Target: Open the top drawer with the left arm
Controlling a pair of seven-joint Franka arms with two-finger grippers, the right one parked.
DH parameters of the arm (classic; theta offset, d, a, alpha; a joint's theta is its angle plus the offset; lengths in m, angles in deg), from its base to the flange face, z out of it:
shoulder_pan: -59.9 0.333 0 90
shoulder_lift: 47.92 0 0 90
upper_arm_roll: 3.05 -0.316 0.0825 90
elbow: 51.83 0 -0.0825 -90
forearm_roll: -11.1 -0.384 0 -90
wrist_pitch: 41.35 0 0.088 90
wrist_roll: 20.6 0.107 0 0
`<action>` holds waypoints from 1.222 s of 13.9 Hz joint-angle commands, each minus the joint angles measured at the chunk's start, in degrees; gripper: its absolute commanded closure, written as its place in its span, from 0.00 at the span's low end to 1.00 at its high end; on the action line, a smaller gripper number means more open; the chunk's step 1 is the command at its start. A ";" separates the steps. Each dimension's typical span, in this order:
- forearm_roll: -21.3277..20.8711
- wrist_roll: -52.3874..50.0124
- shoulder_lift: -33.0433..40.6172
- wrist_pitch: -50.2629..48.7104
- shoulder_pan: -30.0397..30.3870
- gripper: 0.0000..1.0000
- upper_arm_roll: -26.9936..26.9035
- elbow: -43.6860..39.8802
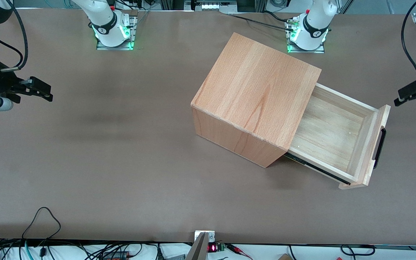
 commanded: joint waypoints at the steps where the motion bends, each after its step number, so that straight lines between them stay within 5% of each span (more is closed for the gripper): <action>1: -1.92 -3.25 1.82 -2.99 -0.09 0.00 0.32 0.17; 17: -4.74 -20.66 4.11 -16.19 -0.01 0.00 6.21 -6.86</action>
